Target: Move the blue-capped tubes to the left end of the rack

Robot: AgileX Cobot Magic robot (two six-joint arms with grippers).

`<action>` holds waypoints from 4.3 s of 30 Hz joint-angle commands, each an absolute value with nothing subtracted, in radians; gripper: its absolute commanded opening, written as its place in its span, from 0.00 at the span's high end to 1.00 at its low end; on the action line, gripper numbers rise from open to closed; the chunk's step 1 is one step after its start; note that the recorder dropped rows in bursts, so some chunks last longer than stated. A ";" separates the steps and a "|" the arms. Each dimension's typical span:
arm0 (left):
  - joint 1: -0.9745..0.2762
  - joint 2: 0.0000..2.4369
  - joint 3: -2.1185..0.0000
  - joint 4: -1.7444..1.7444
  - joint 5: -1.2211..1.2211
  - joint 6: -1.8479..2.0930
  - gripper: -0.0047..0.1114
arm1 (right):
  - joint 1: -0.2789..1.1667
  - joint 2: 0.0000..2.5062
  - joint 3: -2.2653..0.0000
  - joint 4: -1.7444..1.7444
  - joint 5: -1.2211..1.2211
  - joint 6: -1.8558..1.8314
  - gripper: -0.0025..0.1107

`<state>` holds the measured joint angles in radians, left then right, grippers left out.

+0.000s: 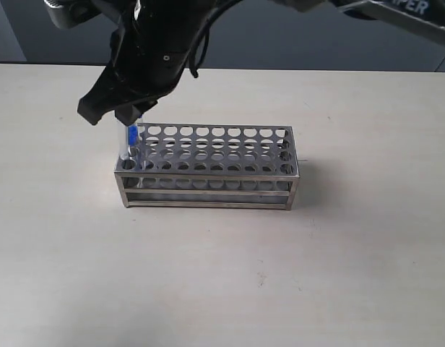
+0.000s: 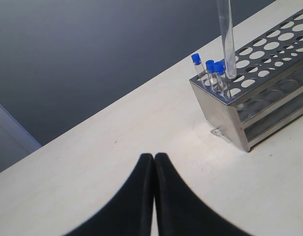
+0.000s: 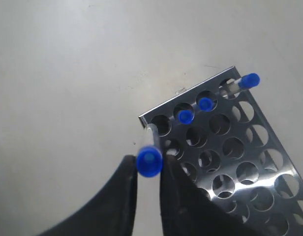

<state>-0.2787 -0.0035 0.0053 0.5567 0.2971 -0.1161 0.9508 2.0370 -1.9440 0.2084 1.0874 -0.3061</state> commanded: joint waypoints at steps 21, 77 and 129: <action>-0.282 0.000 0.000 0.558 0.291 -0.121 0.95 | 0.950 2.217 -2.038 0.230 1.112 -0.315 0.99; -0.282 0.000 0.000 0.557 0.288 -0.121 0.95 | 0.950 1.851 -2.038 0.000 1.221 -0.154 0.51; -0.282 0.000 0.000 0.557 0.290 -0.121 0.95 | -0.104 0.000 -0.133 0.766 0.416 -0.676 0.51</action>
<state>-0.2787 -0.0035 0.0053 0.5567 0.2971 -0.1161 -0.0653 0.0340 -0.1799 0.7484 0.4318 -0.6498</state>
